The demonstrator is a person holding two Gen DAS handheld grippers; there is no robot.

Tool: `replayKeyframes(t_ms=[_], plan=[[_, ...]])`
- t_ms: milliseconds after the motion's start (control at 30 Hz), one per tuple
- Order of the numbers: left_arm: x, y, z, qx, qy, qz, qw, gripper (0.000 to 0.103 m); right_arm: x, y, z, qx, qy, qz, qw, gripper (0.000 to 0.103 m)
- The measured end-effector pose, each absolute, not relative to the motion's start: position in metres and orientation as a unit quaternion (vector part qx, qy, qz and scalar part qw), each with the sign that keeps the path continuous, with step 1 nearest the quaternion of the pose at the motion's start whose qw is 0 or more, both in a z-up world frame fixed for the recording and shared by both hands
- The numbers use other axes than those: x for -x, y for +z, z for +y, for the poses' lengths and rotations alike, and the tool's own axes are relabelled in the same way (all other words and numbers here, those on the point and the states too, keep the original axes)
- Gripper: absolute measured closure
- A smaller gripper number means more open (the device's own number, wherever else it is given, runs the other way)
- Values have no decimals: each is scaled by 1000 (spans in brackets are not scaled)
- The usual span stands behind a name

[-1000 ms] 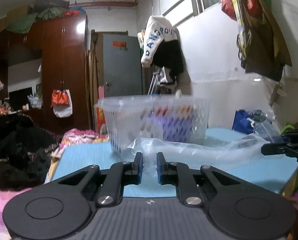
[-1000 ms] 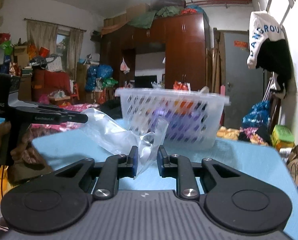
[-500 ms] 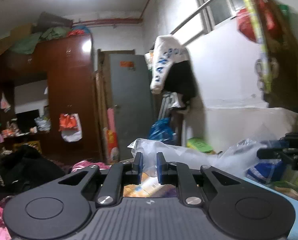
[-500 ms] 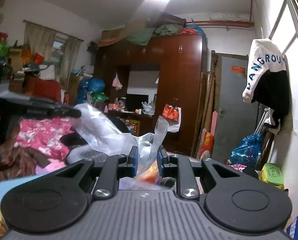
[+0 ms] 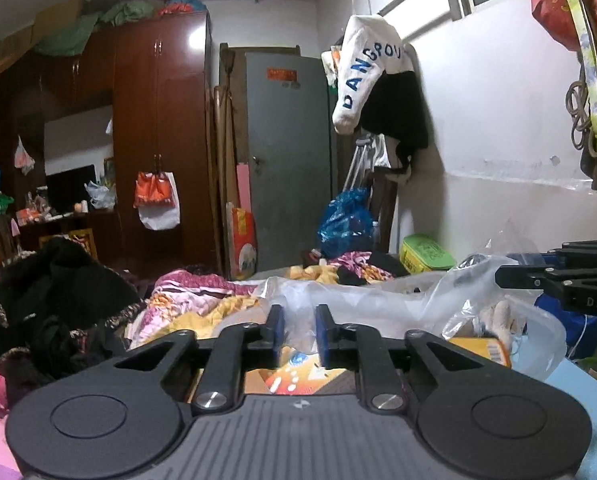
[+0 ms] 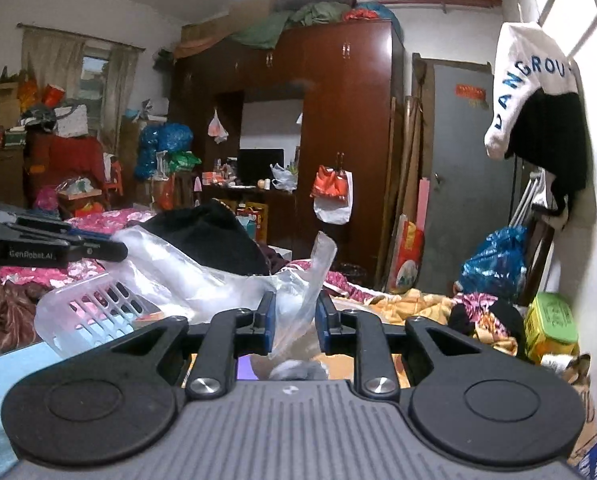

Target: Organize objects

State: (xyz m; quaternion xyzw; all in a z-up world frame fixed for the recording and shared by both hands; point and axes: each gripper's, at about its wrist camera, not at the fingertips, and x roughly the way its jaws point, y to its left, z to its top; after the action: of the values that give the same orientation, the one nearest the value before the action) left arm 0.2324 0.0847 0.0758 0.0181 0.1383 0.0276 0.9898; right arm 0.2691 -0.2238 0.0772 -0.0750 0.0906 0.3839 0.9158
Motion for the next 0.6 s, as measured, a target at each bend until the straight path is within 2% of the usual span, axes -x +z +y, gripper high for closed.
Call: replayKeyframes(t_ms=[33,67,133,167,233,267,367,600], plan=[[-232,73,84,-25,34,133,990,74,-268,78,-227,76,376,90,919,56],[-231,72,85,-28,42,132,990,59,-267,79,-230,75,368,90,922,42],[-230,72,85,-28,55,127,990,40,-267,81,-236,73,356,91,927,36],[-227,73,85,-27,58,119,991,35,-266,82,-238,71,354,90,928,31],[-222,78,85,-25,72,108,991,32,-261,86,-243,68,346,77,933,14],[-220,80,85,-25,75,104,991,27,-259,88,-244,66,339,67,936,2],[-215,84,82,-25,70,97,992,17,-255,92,-250,52,341,57,937,0],[-224,80,72,-35,43,116,992,13,-264,96,-248,31,346,76,935,0]])
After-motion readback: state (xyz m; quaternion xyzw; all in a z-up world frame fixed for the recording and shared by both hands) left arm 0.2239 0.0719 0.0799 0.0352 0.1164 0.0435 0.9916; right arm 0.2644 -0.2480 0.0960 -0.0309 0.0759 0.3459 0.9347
